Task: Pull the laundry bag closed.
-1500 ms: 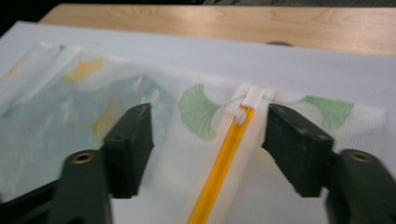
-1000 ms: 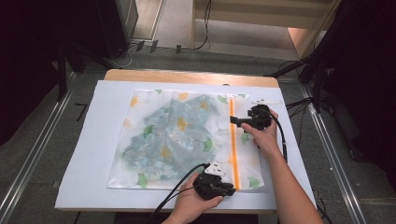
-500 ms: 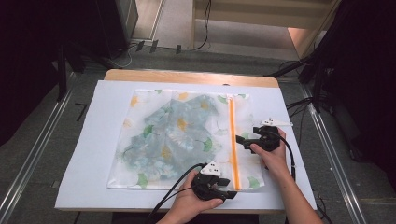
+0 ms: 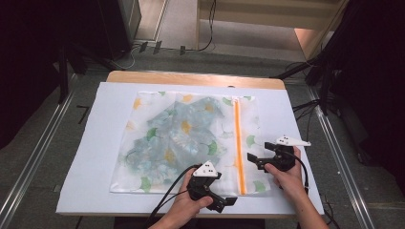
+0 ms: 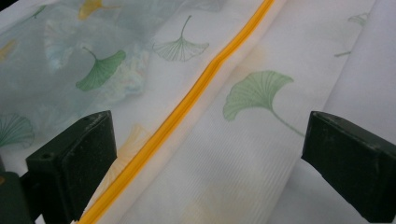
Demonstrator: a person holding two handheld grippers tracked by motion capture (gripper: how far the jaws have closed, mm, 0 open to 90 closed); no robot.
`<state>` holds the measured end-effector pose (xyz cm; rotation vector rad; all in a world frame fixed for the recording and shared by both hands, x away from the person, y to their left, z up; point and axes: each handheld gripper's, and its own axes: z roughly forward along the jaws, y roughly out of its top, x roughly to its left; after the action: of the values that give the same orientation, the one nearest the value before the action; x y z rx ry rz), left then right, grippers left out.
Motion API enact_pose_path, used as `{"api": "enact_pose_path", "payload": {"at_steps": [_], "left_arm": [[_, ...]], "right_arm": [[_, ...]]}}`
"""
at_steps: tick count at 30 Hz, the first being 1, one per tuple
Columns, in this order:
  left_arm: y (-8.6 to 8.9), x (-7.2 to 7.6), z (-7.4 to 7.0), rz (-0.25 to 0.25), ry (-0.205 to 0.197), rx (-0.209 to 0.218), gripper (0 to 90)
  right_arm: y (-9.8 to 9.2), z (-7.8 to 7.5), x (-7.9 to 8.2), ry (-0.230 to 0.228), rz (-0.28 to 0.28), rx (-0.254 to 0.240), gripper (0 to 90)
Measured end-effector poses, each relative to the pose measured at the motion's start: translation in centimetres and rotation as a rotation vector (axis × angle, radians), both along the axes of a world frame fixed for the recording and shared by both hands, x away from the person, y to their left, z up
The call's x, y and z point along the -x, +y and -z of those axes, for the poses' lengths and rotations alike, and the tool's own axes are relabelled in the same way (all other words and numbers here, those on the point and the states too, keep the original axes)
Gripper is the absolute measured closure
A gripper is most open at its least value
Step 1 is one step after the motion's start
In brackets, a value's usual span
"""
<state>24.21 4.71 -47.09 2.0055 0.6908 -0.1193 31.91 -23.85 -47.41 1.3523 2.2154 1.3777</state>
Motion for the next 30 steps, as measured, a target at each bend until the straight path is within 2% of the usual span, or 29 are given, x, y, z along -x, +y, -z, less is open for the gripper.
{"api": "enact_pose_path", "payload": {"at_steps": [4,6,8,9,10,15,20,22,23,24,27,30], "left_arm": [[0.8,-0.1,-0.2,-0.01,-0.027,-0.004,0.0],[1.5,-0.2,-0.3,-0.03,-0.033,0.0,0.0],[2.6,-0.4,-0.5,-0.047,-0.039,0.009,0.0],[3.7,-0.7,-0.5,-0.08,-0.042,0.012,0.0],[3.7,-0.7,-0.5,-0.08,-0.042,0.012,0.0],[6.4,-1.2,-0.6,-0.142,-0.065,0.008,0.0],[8.8,-1.8,-1.3,-0.183,-0.094,0.028,0.0],[9.8,-2.0,-1.6,-0.216,-0.102,0.024,0.0],[10.9,-2.3,-1.9,-0.249,-0.12,0.017,0.0],[10.9,-2.3,-1.9,-0.249,-0.12,0.017,0.0],[12.9,-2.7,-2.4,-0.307,-0.134,0.028,0.0],[14.6,-3.0,-2.6,-0.345,-0.152,0.017,0.0]], "right_arm": [[-0.3,0.2,0.9,0.008,0.003,0.009,2.8],[-0.5,0.3,1.5,0.003,0.001,0.014,2.8],[-0.8,0.3,2.0,0.0,0.002,0.013,2.8],[-1.1,0.2,2.4,-0.002,0.004,0.008,2.8],[-1.1,0.2,2.4,-0.002,0.004,0.008,2.8],[-1.6,0.0,3.4,-0.002,0.013,0.006,2.8],[-1.9,-0.1,4.2,-0.003,0.016,0.015,2.9],[-2.2,0.0,4.7,0.0,0.02,0.004,2.9],[-2.3,0.0,4.9,0.0,0.018,0.006,2.9],[-2.3,0.0,4.9,0.0,0.018,0.006,2.9],[-2.5,0.0,5.3,0.0,0.014,0.012,2.9],[-2.9,-0.1,5.7,-0.002,0.023,0.009,3.1]]}}
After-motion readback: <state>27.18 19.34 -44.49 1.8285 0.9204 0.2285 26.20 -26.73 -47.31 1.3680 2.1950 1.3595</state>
